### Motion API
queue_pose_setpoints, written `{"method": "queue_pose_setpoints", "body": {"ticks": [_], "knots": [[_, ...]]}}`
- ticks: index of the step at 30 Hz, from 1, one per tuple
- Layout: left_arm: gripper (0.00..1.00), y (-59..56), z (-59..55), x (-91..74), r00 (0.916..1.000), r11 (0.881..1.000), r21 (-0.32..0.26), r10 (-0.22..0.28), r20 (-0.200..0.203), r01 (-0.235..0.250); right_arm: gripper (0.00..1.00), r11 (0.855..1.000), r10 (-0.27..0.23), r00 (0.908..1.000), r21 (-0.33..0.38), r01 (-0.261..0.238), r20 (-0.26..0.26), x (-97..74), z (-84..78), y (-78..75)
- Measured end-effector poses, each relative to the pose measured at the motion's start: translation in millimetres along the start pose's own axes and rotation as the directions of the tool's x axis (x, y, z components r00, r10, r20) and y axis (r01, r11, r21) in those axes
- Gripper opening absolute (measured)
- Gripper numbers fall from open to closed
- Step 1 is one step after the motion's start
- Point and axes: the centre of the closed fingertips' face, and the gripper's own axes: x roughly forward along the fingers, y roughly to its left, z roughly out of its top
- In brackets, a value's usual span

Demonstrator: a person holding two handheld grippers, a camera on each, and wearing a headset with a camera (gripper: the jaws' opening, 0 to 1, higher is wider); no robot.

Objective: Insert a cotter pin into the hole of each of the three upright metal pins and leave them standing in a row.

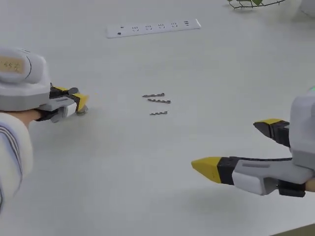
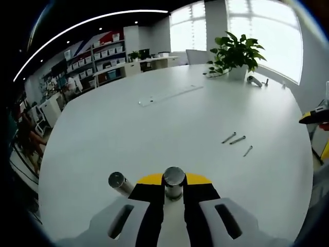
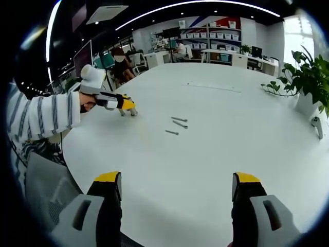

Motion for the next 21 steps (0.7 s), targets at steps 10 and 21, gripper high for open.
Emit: {"method": "queue_pose_setpoints", "body": {"ticks": [10,21], "knots": [[0.09,-14.4,10.8,-30.8,0.9967,0.997,0.059,-0.053,0.061,0.049,0.87,1.000,-0.002,0.9999,-0.012,0.002,0.014,-1.2,4.4,4.0],[0.09,-27.2,15.0,-63.3,0.9884,0.996,0.041,-0.083,0.127,0.078,0.87,0.999,0.006,1.0000,-0.037,-0.005,0.002,-3.6,2.4,10.2]]}}
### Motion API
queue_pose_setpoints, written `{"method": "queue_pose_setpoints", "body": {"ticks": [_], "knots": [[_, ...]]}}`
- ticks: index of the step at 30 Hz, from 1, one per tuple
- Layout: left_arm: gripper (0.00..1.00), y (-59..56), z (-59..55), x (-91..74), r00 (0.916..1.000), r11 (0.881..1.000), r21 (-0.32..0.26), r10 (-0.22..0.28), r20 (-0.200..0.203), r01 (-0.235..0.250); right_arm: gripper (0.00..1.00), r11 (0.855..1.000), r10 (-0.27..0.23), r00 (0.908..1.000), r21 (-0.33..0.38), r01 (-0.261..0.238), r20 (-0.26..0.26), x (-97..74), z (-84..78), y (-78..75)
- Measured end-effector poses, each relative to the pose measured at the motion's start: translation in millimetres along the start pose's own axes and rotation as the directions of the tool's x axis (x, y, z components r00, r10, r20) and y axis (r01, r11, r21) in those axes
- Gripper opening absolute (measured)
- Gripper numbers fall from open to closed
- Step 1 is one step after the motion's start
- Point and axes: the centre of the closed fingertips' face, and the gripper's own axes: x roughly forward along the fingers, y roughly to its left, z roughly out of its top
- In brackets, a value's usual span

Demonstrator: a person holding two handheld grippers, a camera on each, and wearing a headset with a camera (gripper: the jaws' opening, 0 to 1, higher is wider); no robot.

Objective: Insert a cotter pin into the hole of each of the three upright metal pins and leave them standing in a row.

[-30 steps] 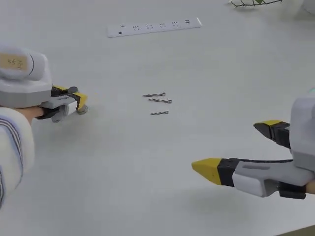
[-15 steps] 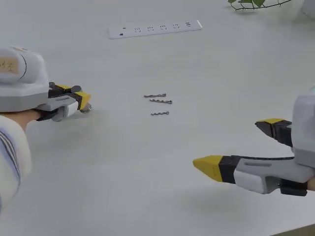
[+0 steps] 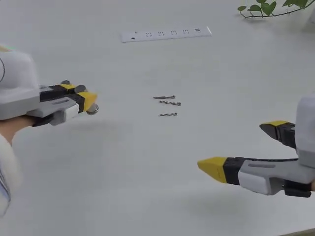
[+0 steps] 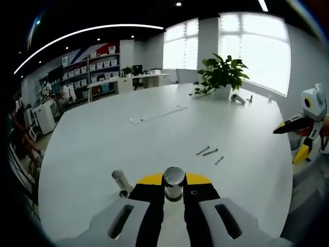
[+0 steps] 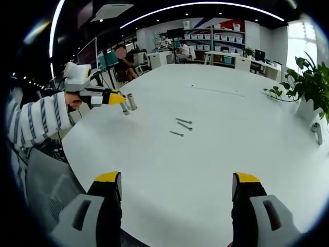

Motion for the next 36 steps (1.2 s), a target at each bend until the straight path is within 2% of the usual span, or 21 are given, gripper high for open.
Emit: {"method": "queue_pose_setpoints", "body": {"ticks": [6,9,13,15,18,20,24,26,28,31,36], "knots": [[0.09,-8.4,5.3,-11.2,0.9994,0.999,0.043,-0.023,0.027,0.022,0.87,1.000,0.000,1.0000,-0.013,0.000,0.003,-3.3,2.1,1.5],[0.09,-16.7,3.7,-15.1,0.9981,0.995,0.076,-0.058,0.020,0.056,0.87,1.000,-0.002,1.0000,-0.018,0.002,0.006,-4.2,3.9,2.2],[0.09,-31.8,-0.6,-19.9,0.9933,0.985,0.127,-0.116,0.008,0.114,0.87,1.000,-0.004,1.0000,-0.021,0.004,0.007,-4.5,4.7,4.9],[0.09,-37.1,-2.6,-21.1,0.9900,0.982,0.131,-0.141,0.009,0.139,0.87,1.000,-0.003,1.0000,-0.024,0.003,0.008,-4.8,4.8,7.6],[0.09,-43.8,-8.7,-20.9,0.9878,0.978,0.138,-0.156,-0.005,0.155,0.87,1.000,0.000,1.0000,-0.028,0.001,0.007,-5.1,4.6,11.1],[0.09,-47.2,-17.1,-20.3,0.9865,0.967,0.195,-0.158,-0.044,0.164,0.87,1.000,0.002,1.0000,-0.031,-0.002,0.007,-5.2,4.4,12.9],[0.09,-57.3,-27.3,-19.2,0.9801,0.962,0.190,-0.189,-0.060,0.197,0.87,0.999,-0.001,1.0000,-0.039,0.001,0.003,-6.3,3.7,14.1],[0.09,-63.4,-32.9,-18.6,0.9752,0.954,0.203,-0.208,-0.075,0.219,0.87,0.999,-0.005,1.0000,-0.040,0.005,0.004,-7.2,3.4,14.0],[0.09,-68.5,-37.3,-17.5,0.9678,0.951,0.183,-0.237,-0.085,0.249,0.87,0.999,-0.006,1.0000,-0.039,0.006,0.003,-7.8,2.9,14.2],[0.09,-76.2,-41.8,-15.9,0.9554,0.931,0.218,-0.276,-0.105,0.293,0.87,0.999,-0.004,1.0000,-0.044,0.004,-0.001,-8.0,2.3,15.6],[0.09,-83.6,-45.9,-13.4,0.9397,0.899,0.274,-0.314,-0.134,0.340,0.87,0.999,-0.003,1.0000,-0.047,0.002,-0.001,-7.0,3.4,18.5]]}}
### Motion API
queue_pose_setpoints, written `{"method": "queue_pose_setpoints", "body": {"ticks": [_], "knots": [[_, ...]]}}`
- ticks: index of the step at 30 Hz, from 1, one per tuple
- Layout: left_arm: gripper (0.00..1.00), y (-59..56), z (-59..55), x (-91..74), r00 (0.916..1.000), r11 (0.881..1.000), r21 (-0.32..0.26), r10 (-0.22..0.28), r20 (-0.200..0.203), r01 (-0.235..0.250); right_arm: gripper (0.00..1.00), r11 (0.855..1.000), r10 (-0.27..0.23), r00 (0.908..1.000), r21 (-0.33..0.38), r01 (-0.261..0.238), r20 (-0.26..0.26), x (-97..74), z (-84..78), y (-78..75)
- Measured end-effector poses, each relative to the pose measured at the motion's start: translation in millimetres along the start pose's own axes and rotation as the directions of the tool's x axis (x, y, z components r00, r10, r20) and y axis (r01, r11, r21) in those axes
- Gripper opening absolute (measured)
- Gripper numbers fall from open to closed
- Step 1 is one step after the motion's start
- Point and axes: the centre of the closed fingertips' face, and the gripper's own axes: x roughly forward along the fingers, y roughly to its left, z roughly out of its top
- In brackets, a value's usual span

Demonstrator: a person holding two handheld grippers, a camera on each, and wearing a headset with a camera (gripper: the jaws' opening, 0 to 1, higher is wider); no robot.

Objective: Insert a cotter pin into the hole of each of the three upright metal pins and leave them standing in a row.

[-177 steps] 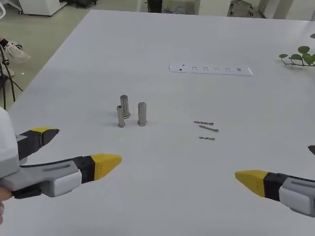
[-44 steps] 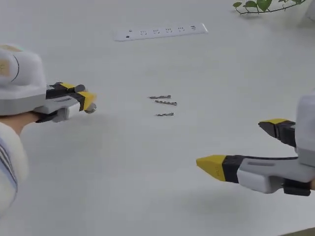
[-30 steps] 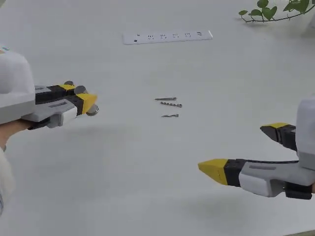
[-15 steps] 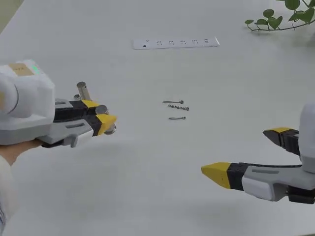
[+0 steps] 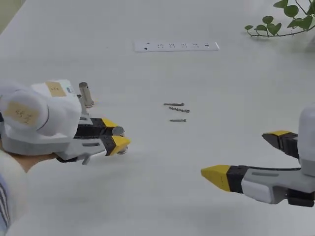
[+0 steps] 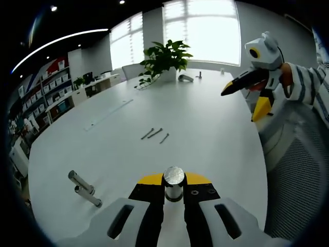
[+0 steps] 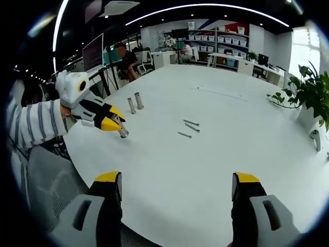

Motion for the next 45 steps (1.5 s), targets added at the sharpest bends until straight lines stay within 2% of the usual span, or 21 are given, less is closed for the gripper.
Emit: {"method": "queue_pose_setpoints", "body": {"ticks": [4,14,23,36,41,43,45], "knots": [[0.09,-2.4,-3.9,6.5,0.9997,0.999,0.026,-0.019,-0.015,0.019,0.87,1.000,0.004,1.0000,-0.012,-0.004,-0.007,0.7,0.3,4.2],[0.09,-10.2,-10.4,16.7,0.9983,0.998,0.017,-0.054,-0.023,0.054,0.87,1.000,0.003,0.9997,-0.018,-0.004,-0.024,0.0,-3.2,7.6],[0.10,-11.9,-17.7,20.2,0.9971,0.998,0.027,-0.056,-0.052,0.057,0.87,1.000,0.005,0.9995,-0.013,-0.005,-0.030,0.2,-4.5,7.9],[0.10,-13.0,-18.4,21.8,0.9969,0.998,0.019,-0.061,-0.050,0.062,0.86,1.000,0.018,0.9990,-0.020,-0.019,-0.042,1.7,-6.6,9.9],[0.10,-11.8,-18.7,21.8,0.9973,0.998,-0.002,-0.057,-0.046,0.057,0.86,0.999,0.027,0.9988,-0.021,-0.028,-0.041,2.2,-6.4,11.6],[0.10,-11.9,-18.5,21.8,0.9977,0.998,0.015,-0.053,-0.042,0.054,0.86,0.999,0.030,0.9986,-0.024,-0.031,-0.043,2.4,-6.7,12.5],[0.11,-12.5,-19.1,21.7,0.9977,0.996,0.071,-0.053,-0.042,0.056,0.86,0.999,0.033,0.9984,-0.027,-0.035,-0.045,2.7,-7.0,13.3]]}}
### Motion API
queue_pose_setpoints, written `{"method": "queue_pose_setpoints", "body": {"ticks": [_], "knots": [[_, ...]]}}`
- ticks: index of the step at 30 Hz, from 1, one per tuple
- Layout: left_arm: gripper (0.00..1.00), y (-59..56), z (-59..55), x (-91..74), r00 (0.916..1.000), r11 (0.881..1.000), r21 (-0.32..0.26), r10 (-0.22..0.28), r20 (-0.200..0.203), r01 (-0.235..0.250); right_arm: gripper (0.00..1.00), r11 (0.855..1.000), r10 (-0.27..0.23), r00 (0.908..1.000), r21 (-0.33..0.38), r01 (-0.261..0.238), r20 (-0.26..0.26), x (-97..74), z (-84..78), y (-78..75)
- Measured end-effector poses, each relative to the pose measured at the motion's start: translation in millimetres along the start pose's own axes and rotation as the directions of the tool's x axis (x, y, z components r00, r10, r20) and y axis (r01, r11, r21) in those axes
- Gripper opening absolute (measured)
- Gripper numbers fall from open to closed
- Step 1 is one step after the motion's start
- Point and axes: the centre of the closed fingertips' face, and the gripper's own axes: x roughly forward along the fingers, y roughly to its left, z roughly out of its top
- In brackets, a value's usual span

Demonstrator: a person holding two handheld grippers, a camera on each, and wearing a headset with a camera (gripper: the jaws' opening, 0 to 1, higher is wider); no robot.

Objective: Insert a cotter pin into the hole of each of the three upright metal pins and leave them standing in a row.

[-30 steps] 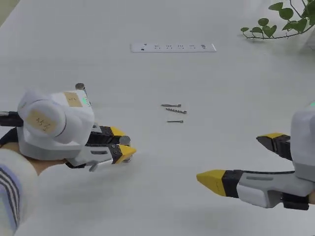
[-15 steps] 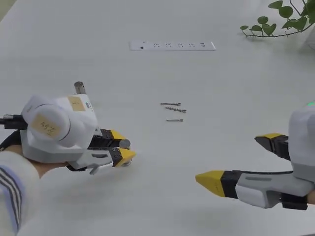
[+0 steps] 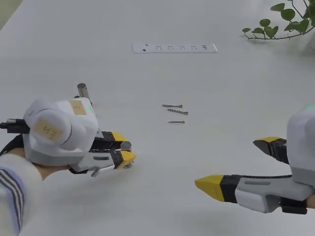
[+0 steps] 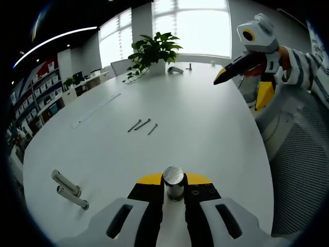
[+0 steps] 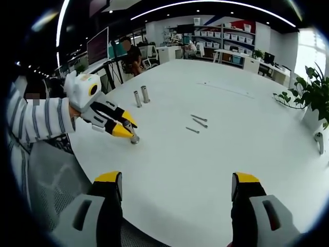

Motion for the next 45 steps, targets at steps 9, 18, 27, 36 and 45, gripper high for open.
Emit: {"method": "queue_pose_setpoints", "body": {"ticks": [9,18,27,36,45], "knots": [[0.25,-5.0,-3.8,-14.6,0.9999,0.996,-0.086,-0.008,-0.008,0.007,0.86,1.000,0.011,0.9999,-0.018,-0.011,0.001,1.3,2.5,3.6],[0.57,-17.7,7.7,-46.2,0.9945,0.977,-0.213,0.005,0.105,0.017,0.86,0.999,0.016,0.9999,-0.029,-0.016,-0.003,1.9,2.4,5.9],[0.99,-20.3,1.6,-67.2,0.9876,0.922,-0.383,0.114,0.108,-0.064,0.86,0.999,0.018,0.9998,-0.046,-0.018,-0.006,2.0,5.1,7.5],[0.99,-31.7,-11.7,-77.4,0.9873,0.906,-0.412,0.139,0.077,-0.095,0.85,0.998,0.020,0.9997,-0.064,-0.021,-0.012,2.0,6.8,5.5],[0.99,-45.2,-14.7,-75.6,0.9867,0.885,-0.455,0.146,0.073,-0.097,0.84,0.995,0.021,0.9991,-0.099,-0.024,-0.036,4.6,8.0,-4.1]]}}
